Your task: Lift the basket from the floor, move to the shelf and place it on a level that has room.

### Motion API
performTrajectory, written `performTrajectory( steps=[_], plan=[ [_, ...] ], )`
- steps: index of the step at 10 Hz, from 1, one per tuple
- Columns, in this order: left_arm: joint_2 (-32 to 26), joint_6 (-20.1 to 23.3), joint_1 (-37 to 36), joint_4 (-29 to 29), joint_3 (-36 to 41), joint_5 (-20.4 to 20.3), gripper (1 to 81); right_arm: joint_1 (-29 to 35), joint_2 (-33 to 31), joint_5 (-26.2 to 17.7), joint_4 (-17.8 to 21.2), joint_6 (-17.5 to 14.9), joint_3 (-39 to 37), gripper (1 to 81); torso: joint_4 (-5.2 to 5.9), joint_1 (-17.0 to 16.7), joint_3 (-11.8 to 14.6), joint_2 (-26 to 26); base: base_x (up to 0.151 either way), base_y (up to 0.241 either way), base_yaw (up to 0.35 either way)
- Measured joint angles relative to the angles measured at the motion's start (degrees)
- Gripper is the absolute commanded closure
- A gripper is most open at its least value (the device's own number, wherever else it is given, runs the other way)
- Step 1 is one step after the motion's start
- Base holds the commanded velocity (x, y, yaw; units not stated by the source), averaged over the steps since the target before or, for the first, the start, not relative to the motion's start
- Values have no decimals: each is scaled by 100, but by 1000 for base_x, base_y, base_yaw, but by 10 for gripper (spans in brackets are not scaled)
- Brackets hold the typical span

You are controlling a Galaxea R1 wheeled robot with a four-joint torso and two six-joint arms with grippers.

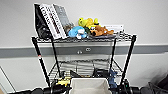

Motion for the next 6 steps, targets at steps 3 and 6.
performTrajectory(
  steps=[3,6],
  plan=[
    [-66,-155,-266,-10,38,96,811,282,-5,-88,168,20,52,811,0,0,0,0,0,0,0],
    [-155,-278,-624,-93,143,122,811,579,-35,-140,333,17,94,811,0,0,0,0,0,0,0]
  ],
)
